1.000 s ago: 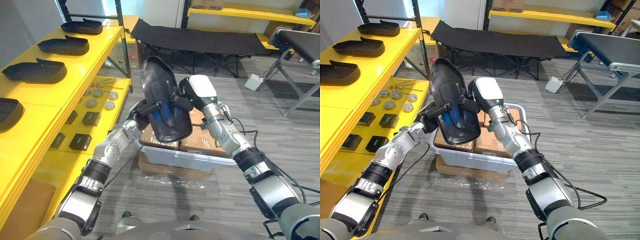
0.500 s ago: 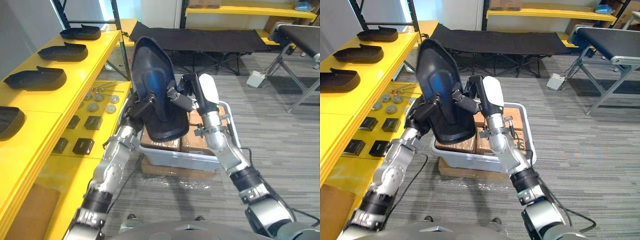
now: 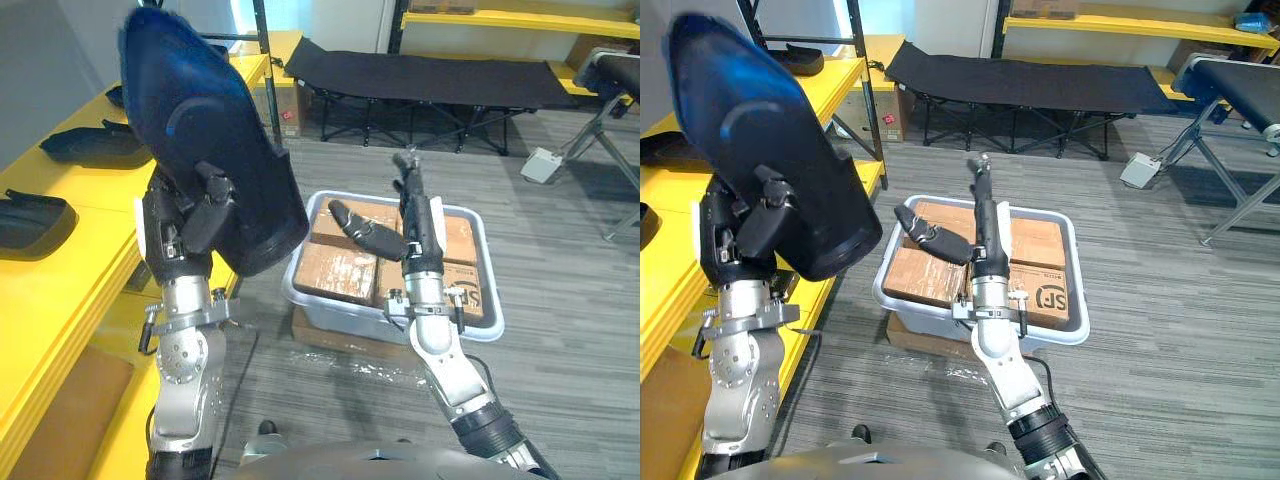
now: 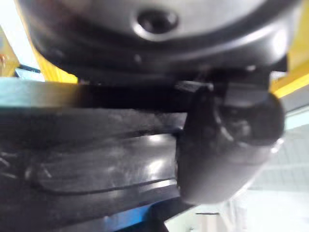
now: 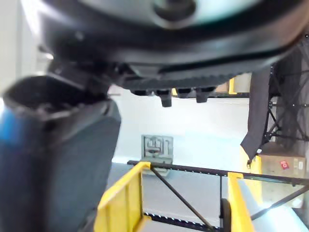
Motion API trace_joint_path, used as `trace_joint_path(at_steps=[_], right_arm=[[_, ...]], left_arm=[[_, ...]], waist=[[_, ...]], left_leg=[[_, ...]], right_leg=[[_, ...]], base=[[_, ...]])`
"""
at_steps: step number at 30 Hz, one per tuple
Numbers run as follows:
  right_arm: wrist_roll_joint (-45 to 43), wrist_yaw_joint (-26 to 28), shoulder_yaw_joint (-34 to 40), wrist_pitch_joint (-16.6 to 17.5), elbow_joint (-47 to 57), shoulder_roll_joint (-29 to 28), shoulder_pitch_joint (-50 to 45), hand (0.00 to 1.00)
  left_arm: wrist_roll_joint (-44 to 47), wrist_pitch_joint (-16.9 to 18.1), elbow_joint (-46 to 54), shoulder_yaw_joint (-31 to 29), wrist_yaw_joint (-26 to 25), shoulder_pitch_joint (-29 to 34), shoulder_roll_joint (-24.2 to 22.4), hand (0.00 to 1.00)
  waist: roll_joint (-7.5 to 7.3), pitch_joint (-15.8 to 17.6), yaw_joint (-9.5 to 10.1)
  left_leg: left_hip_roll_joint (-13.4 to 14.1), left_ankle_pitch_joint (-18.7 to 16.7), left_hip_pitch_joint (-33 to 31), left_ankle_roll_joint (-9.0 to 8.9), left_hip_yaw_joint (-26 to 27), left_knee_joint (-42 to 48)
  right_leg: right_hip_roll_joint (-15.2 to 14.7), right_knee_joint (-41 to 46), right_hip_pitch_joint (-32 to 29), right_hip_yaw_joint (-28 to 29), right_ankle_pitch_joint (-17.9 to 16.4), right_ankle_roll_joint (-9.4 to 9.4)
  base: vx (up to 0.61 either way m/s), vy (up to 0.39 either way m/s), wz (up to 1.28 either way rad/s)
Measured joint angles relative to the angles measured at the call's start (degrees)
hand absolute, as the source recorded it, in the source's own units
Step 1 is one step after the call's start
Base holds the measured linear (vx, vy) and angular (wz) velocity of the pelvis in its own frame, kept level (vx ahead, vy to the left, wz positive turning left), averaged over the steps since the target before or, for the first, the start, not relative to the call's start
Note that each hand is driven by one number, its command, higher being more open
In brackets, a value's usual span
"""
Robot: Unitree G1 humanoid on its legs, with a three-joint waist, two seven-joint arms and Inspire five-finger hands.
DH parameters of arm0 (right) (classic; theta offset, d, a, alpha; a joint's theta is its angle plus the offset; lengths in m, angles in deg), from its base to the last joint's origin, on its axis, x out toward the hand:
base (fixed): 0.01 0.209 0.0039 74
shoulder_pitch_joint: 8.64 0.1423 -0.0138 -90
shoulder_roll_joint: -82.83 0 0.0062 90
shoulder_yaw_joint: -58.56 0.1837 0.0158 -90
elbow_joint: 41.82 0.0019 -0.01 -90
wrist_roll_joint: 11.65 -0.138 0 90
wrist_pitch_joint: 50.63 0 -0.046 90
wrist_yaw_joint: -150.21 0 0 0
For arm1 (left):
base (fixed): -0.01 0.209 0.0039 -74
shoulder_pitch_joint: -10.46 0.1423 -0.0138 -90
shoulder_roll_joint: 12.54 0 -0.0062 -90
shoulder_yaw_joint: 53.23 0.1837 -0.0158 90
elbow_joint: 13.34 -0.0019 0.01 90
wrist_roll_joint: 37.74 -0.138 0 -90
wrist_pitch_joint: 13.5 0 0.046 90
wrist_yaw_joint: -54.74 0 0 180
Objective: Walk over and take three plastic housings, then place them on the shelf
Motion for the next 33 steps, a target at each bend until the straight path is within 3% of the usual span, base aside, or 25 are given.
trace_joint_path(at_steps=[3, 8, 12, 15, 22, 28, 33], right_arm=[[-6.6, 0.9, 1.2, 0.3, 0.4, -1.2, -1.8, 1.00], [-8.0, 3.0, 3.5, -0.6, 0.4, -1.1, -7.5, 1.00], [-9.8, 7.3, 6.5, -4.0, -1.6, -0.8, -12.0, 1.00], [-16.8, 11.7, 8.4, -7.1, -5.2, -0.7, -14.3, 1.00], [-17.8, 18.5, 8.4, -8.5, -7.6, -0.7, -15.1, 1.00], [-17.3, 22.4, 3.1, -8.5, -11.5, -0.7, -9.8, 1.00], [-17.3, 24.1, -3.1, -8.5, -15.2, -0.9, -5.4, 1.00]], left_arm=[[-1.8, 0.0, 0.0, 0.1, -0.1, 2.8, -0.1, 0.00], [-5.6, 0.0, 0.0, 0.1, -0.7, 5.2, -0.1, 0.00], [-1.5, 0.3, 0.0, 0.0, 0.8, 7.6, -1.4, 0.00], [1.3, 0.4, 0.0, 0.1, 1.2, 8.7, -1.8, 0.00], [1.4, 0.4, 0.0, -2.9, -2.1, 9.0, -2.6, 0.00], [1.4, 0.4, 0.2, -9.8, -3.9, 11.1, -5.7, 0.00], [5.4, 1.9, 3.0, -18.1, -4.5, 16.7, -8.4, 0.00]], waist=[[-0.06, 0.0, 0.08], [0.48, -0.4, -0.12], [1.15, -0.8, -0.28], [1.26, -0.9, -0.47], [1.30, -0.9, -0.04], [1.44, -1.5, 3.83], [0.76, -2.4, 9.08]], left_leg=[[0.0, -0.1, -0.1, 0.02, -0.1, 0.0], [0.0, -0.1, -0.2, -0.02, 0.1, 0.0], [0.1, -0.2, -0.2, -0.02, 0.9, 0.0], [0.1, -0.2, -0.6, -0.02, 1.1, 0.0], [0.0, -0.1, -1.3, 0.02, -1.0, 0.0], [-0.9, 1.0, -4.4, 0.28, -8.8, 0.2], [-1.8, 1.5, -5.2, 0.08, -15.2, 0.0]], right_leg=[[0.0, 0.0, 0.0, 0.0, -0.2, 0.01], [0.0, 0.0, -0.2, 0.0, -0.4, 0.02], [0.0, 0.0, -0.5, 0.8, -0.3, 0.05], [0.0, 0.0, -1.0, 1.0, -0.3, 0.07], [0.0, 0.0, -0.2, -1.0, -0.5, 0.17], [0.0, 0.0, 2.4, -8.0, -1.5, 0.74], [-0.2, 2.1, 5.4, -13.7, -4.7, 1.59]], base=[[0.00, 0.000, 0.00], [0.00, 0.001, -0.01], [0.02, 0.004, -0.09], [0.00, 0.002, -0.04], [0.01, -0.002, 0.15], [0.00, -0.012, 0.66], [0.00, -0.015, 0.67]])
